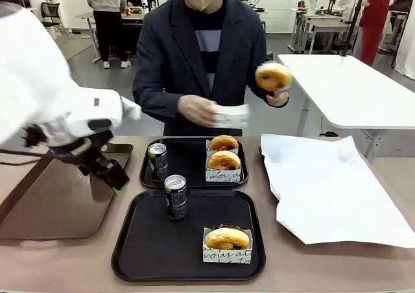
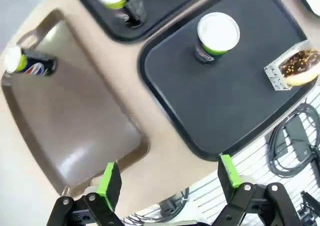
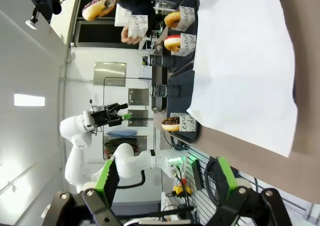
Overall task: Set up donuts and drinks on trays.
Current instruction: Pick up one Pepsi coke from the Handle tray and place it on the Flat Tray without a Pepsi coke.
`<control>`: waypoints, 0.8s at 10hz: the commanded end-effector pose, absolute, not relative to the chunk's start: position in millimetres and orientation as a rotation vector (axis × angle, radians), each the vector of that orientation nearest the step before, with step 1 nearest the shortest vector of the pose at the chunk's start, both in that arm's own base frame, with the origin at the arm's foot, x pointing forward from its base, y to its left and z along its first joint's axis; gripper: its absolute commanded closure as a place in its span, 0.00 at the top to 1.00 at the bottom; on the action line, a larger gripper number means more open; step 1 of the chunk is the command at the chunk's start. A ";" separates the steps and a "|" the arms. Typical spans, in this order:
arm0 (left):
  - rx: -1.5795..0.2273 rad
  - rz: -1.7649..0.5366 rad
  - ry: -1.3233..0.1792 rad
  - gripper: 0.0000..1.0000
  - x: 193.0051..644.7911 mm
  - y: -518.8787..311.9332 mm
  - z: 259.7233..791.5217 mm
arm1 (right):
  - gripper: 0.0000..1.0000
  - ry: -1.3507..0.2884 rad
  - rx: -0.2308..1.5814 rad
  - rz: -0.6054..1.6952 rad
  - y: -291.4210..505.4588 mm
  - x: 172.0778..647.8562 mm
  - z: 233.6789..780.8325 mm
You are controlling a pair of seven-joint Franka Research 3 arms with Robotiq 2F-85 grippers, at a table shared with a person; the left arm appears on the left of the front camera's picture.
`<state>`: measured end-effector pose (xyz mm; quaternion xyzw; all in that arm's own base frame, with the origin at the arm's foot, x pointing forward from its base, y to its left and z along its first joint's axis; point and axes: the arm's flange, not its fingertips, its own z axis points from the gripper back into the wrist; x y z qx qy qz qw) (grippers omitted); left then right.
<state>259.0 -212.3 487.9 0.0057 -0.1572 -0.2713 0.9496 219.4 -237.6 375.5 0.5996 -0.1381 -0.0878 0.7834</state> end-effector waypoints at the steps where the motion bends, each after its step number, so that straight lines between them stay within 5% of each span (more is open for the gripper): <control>1: -0.045 -0.481 -0.249 1.00 251.2 -173.1 474.7 | 1.00 -0.294 1.294 -0.174 -238.2 215.8 375.6; 5: -0.070 -0.375 -0.107 1.00 277.0 -168.6 462.6 | 1.00 -0.294 1.294 -0.174 -238.2 215.8 375.6; 8: -0.051 -0.436 -0.174 1.00 270.3 -167.1 480.9 | 1.00 -0.294 1.294 -0.174 -238.2 215.8 375.6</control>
